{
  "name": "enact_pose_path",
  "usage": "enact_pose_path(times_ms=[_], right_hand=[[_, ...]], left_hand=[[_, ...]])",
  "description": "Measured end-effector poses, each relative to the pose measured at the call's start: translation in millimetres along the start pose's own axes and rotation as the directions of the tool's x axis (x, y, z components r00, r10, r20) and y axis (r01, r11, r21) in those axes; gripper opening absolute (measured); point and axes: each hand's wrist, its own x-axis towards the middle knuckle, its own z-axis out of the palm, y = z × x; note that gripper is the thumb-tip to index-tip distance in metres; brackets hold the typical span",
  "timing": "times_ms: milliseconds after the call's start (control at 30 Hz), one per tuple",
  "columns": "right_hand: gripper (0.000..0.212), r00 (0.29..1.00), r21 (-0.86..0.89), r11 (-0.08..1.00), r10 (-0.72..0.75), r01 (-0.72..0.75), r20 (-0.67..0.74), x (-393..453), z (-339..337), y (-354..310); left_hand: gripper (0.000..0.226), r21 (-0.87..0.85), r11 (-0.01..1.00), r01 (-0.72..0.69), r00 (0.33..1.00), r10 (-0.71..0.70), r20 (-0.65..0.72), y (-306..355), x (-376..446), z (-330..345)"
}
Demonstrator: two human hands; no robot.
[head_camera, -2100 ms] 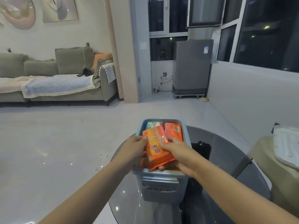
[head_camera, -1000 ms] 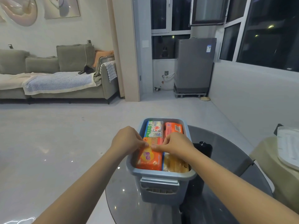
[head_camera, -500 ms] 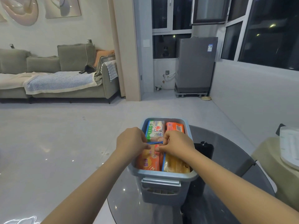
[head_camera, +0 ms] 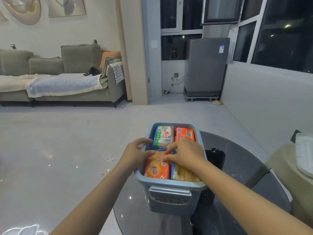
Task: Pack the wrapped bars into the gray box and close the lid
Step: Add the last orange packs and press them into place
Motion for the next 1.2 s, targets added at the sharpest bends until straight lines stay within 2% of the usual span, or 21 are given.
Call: enact_pose_path(times_ms=[100, 167, 233, 300, 400, 467, 567, 667, 733, 833, 900, 967, 1067, 1133, 1200], right_hand=[[0.027, 1.000, 0.201, 0.980, -0.009, 0.012, -0.015, -9, -6, 2], [0.016, 0.996, 0.339, 0.940, 0.010, 0.022, -0.092, -24, -8, 4], [0.017, 0.976, 0.300, 0.953, 0.035, 0.031, -0.213, -44, -3, 10], [0.027, 0.956, 0.204, 0.979, 0.044, 0.017, -0.291, -64, 5, 17], [0.030, 0.950, 0.249, 0.969, 0.068, 0.010, -0.304, -77, 6, 28], [0.030, 0.950, 0.324, 0.946, 0.078, 0.026, -0.304, -77, 0, 36], [0.029, 0.943, 0.360, 0.932, 0.096, 0.027, -0.319, -78, -14, 51], [0.026, 0.914, 0.457, 0.886, 0.243, -0.074, -0.325, -79, -31, 74], [0.031, 0.878, 0.544, 0.824, 0.368, -0.156, -0.305, -82, -38, 88], [0.051, 0.815, 0.611, 0.757, 0.494, -0.232, -0.302, -90, -39, 99], [0.065, 0.756, 0.667, 0.699, 0.576, -0.257, -0.313, -99, -36, 100], [0.079, 0.711, 0.760, 0.598, 0.649, -0.256, -0.270, -109, -28, 96], [0.093, 0.695, 0.838, 0.478, 0.696, -0.264, -0.178, -121, -13, 82], [0.091, 0.693, 0.856, 0.456, 0.700, -0.245, -0.174, -125, -7, 74], [0.088, 0.701, 0.863, 0.453, 0.690, -0.224, -0.180, -127, -5, 69]], left_hand=[[0.047, -0.175, 0.984, 0.030, 0.998, -0.020, 0.061, -3, -5, -4], [0.052, -0.260, 0.963, 0.077, 0.994, -0.054, 0.095, -5, -7, -3], [0.048, -0.284, 0.950, 0.131, 0.988, -0.101, 0.116, -7, -7, -1], [0.033, -0.349, 0.918, 0.190, 0.978, -0.143, 0.154, -9, -6, 2], [0.018, -0.458, 0.850, 0.262, 0.963, -0.201, 0.177, -7, -9, 8], [0.011, -0.507, 0.824, 0.255, 0.967, -0.207, 0.150, -4, -14, 18], [0.013, -0.595, 0.778, 0.204, 0.977, -0.203, 0.070, 1, -25, 39], [0.016, -0.650, 0.747, 0.140, 0.974, -0.220, -0.044, 10, -37, 71], [0.030, -0.628, 0.770, 0.114, 0.961, -0.246, -0.127, 21, -44, 97], [0.048, -0.527, 0.839, 0.137, 0.938, -0.281, -0.203, 42, -60, 127], [0.050, -0.491, 0.857, 0.156, 0.950, -0.267, -0.164, 48, -67, 136], [0.044, -0.518, 0.838, 0.171, 0.956, -0.268, -0.118, 44, -64, 134], [0.044, -0.578, 0.794, 0.188, 0.957, -0.280, -0.074, 33, -36, 113], [0.056, -0.567, 0.799, 0.202, 0.954, -0.292, -0.070, 28, -12, 96], [0.064, -0.501, 0.844, 0.192, 0.949, -0.290, -0.125, 28, 8, 80]])
